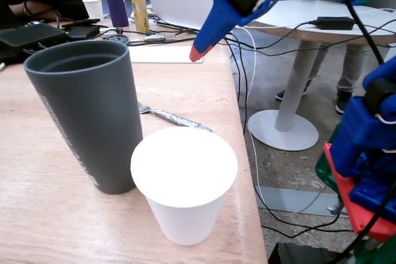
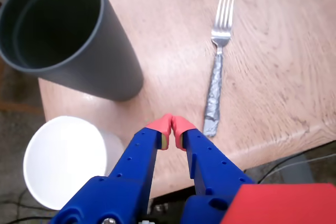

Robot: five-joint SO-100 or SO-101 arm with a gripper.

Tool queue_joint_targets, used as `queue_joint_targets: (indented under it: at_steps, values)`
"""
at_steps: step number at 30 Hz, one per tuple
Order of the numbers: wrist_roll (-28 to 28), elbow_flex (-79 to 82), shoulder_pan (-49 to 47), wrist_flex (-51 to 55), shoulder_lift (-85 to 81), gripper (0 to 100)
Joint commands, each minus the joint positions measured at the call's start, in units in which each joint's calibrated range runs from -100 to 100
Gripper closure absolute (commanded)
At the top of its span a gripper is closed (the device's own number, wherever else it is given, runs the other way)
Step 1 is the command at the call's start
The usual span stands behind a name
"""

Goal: Grab the fork and place it in gray glass

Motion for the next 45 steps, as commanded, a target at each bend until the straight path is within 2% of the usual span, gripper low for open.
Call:
queue_joint_targets:
  at_steps: [1,5,11,23,25,27,35,37,45]
  values:
    - [2.15,-3.14,4.57,-0.84,1.04,100]
    - [2.39,-3.24,10.83,-0.84,2.58,100]
    - [2.44,-7.49,10.83,-0.84,9.27,100]
    - [2.54,-38.16,10.83,-0.92,44.6,100]
    - [5.27,-41.09,10.83,-0.92,48.72,100]
    - [7.08,-41.46,11.0,-0.92,51.04,100]
    - [7.23,-41.37,22.85,-3.8,55.24,100]
    - [7.23,-41.37,23.36,-6.84,57.38,100]
    - [7.13,-40.43,21.33,-6.43,57.64,100]
